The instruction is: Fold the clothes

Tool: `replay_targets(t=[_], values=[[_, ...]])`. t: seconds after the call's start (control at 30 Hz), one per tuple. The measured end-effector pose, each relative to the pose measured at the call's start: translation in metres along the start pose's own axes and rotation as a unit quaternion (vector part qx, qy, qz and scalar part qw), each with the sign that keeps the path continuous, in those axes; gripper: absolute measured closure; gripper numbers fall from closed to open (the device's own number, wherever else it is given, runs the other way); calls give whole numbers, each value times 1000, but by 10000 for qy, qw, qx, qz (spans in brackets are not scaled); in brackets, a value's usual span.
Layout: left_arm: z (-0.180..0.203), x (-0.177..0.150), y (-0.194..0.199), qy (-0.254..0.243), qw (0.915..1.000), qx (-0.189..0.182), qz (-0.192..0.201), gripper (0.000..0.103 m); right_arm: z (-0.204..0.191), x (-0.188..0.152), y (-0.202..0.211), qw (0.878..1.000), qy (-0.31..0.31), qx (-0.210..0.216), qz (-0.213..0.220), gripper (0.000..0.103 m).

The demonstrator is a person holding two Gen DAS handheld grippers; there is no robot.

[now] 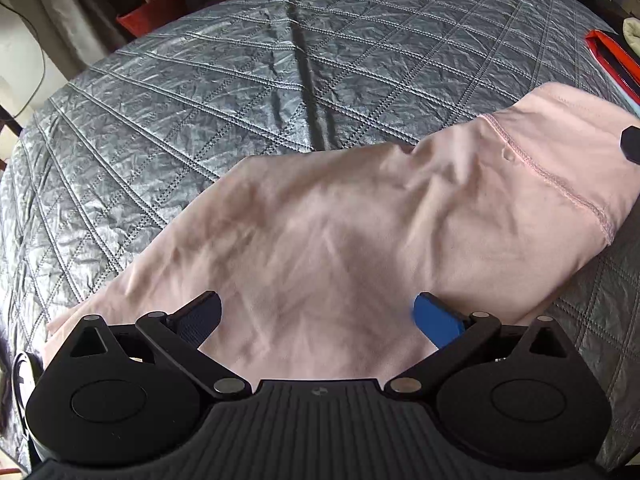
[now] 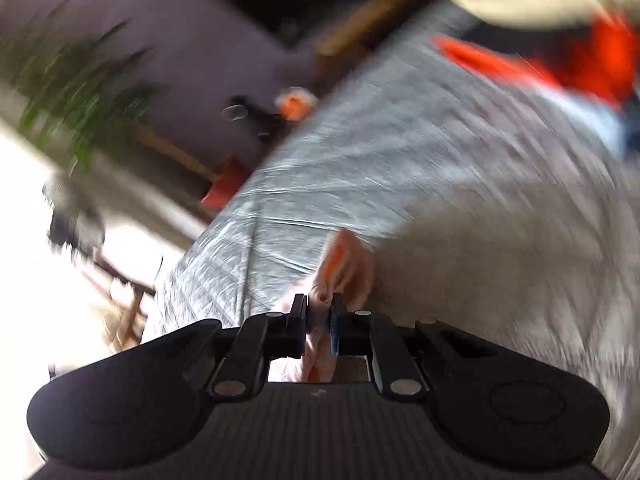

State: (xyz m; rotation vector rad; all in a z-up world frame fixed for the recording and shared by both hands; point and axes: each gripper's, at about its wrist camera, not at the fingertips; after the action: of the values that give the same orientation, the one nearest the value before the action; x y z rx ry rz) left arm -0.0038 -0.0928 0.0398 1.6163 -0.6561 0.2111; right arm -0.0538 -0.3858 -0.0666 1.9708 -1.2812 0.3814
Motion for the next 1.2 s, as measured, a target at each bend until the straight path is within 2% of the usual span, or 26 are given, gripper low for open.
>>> replay_targets(t=[0.1, 0.2, 0.3, 0.43, 0.5, 0.7, 0.93, 1.03, 1.2], values=[[-7, 2, -2, 151, 9997, -93, -149, 0, -6, 4, -5, 9999, 118, -70, 10, 93], [-11, 1, -2, 203, 9996, -111, -172, 0, 9, 3, -22, 9991, -283, -237, -216, 93], [-11, 1, 1, 176, 9997, -115, -154, 0, 14, 1, -31, 9988, -240, -391, -179, 93], [-10, 1, 0, 117, 9998, -60, -172, 0, 26, 6, -31, 9954, -922, -225, -155, 93], [-8, 0, 0, 87, 9998, -46, -157, 0, 20, 10, -27, 9942, -1065, -100, -53, 93], [-8, 0, 0, 91, 9998, -38, -149, 0, -13, 24, -42, 9953, -942, 224, -31, 93], [-25, 10, 8, 344, 9986, -373, -129, 0, -9, 20, -33, 9954, -961, 30, 26, 94], [-43, 15, 8, 596, 9979, -226, -121, 0, -5, 17, -16, 9963, -851, -123, 48, 94], [-66, 9, -9, 1177, 9914, -169, -549, 0, -28, 18, -5, 9996, -163, -110, 207, 94]])
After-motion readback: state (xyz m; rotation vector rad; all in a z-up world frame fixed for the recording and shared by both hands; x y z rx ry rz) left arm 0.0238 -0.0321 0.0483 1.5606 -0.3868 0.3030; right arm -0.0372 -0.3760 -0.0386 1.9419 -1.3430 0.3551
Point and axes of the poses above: each gripper's, at about its wrist camera, not at the fingertips, and y roughly against the way its jaws point, z to its right, x to its top, and after that the axes turned 8 degrees about z, right-handed
